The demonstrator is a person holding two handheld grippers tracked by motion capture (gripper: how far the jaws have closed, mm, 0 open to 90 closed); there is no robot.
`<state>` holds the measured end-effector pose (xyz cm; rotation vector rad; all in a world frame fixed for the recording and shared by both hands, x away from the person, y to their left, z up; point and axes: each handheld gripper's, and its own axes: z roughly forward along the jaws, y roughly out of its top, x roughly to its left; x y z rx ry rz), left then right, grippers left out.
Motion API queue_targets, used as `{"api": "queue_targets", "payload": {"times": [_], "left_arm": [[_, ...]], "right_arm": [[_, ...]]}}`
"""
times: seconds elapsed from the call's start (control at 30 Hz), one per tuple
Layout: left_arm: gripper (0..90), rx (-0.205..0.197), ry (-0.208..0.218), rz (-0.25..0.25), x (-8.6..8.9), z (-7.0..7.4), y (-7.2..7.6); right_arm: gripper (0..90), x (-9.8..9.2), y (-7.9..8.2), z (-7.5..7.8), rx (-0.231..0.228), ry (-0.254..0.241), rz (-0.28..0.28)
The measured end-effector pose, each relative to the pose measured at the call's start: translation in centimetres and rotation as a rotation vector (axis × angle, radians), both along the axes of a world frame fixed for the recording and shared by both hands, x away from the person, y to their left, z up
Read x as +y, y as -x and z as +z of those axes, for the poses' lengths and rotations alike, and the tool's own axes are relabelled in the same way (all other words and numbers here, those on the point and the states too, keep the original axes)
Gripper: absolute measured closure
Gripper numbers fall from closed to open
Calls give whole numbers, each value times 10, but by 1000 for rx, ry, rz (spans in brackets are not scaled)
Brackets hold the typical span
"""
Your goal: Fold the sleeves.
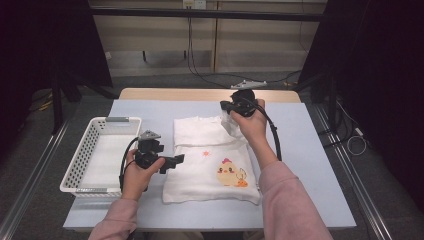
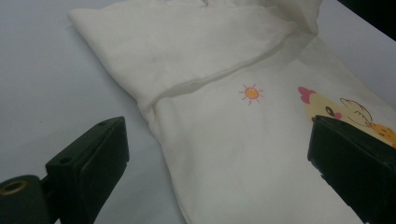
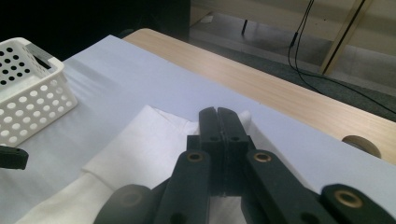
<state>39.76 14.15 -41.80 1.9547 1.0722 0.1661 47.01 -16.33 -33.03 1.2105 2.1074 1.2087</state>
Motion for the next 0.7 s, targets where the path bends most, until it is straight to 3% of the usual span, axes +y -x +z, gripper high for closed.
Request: {"api": "queue_targets", "payload": {"times": [0.4, 0.47, 0.5, 0.53, 0.63, 0.7], "left_arm": [[57, -2, 7, -1, 0, -1, 0], [57, -10, -36, -29, 3, -1, -1], [57, -7, -1, 0, 1, -2, 0], [57, -8, -37, -30, 3, -1, -1], [57, -4, -30, -22, 3, -2, -1], [57, 5, 0, -2, 1, -3, 0]], "right_arm": [[900, 15, -4, -20, 33, 8, 19], [900, 17, -6, -24, 37, 7, 20], [900, 18, -6, -26, 43, 4, 20], [900, 19, -7, -27, 45, 6, 25], [900, 23, -9, -32, 48, 3, 27], [900, 26, -10, -36, 51, -2, 30]]}}
